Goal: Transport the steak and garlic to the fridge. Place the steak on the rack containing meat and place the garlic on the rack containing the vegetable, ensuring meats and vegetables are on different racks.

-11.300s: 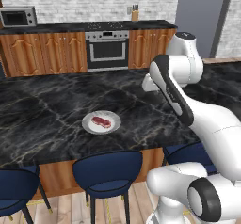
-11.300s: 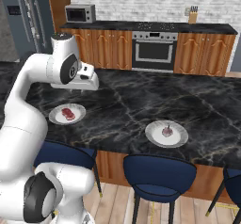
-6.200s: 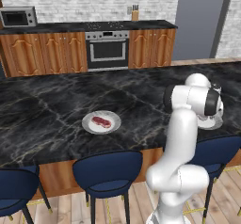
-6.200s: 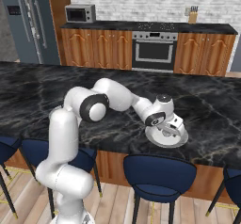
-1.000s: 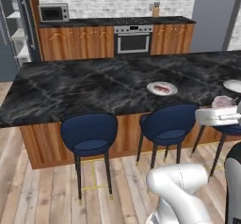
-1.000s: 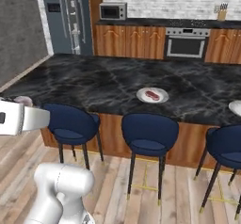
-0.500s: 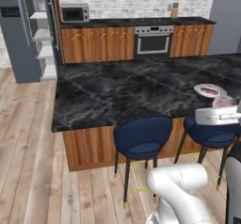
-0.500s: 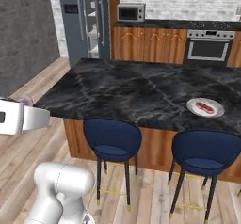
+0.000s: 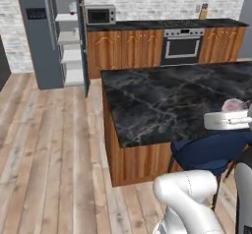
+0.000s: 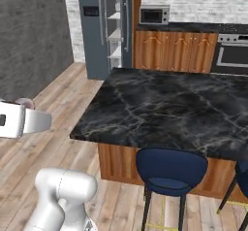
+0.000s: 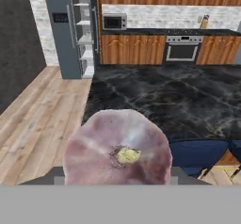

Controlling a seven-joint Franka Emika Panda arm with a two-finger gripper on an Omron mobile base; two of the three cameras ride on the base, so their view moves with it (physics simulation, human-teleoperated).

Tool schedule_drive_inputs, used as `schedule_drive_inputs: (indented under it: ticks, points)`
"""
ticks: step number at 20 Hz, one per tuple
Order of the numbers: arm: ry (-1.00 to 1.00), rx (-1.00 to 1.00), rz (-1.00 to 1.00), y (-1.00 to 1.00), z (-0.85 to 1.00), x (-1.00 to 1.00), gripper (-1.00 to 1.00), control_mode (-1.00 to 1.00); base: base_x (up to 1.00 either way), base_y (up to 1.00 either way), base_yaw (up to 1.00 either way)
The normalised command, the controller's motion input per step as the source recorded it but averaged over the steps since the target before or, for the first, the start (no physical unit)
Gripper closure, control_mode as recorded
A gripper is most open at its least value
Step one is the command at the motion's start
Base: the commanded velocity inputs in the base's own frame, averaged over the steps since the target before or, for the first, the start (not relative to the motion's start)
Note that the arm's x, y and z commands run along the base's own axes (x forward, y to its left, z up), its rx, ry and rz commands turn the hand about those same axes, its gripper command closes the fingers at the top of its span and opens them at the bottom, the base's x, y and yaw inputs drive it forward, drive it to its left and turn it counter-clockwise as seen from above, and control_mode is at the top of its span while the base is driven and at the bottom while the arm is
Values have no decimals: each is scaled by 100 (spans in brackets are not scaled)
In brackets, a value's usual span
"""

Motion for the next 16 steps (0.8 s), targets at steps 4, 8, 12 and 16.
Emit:
schedule_drive_inputs:
  ticks: [4, 8, 12, 16]
  points:
    - [0, 0, 0, 0, 0, 0, 100, 100, 40, 100, 0]
    - [0, 0, 0, 0, 0, 0, 100, 100, 3, 100, 0]
    - [0, 0, 0, 0, 0, 0, 100, 100, 0, 100, 0]
    - [0, 0, 0, 0, 0, 0, 100, 100, 28, 100, 0]
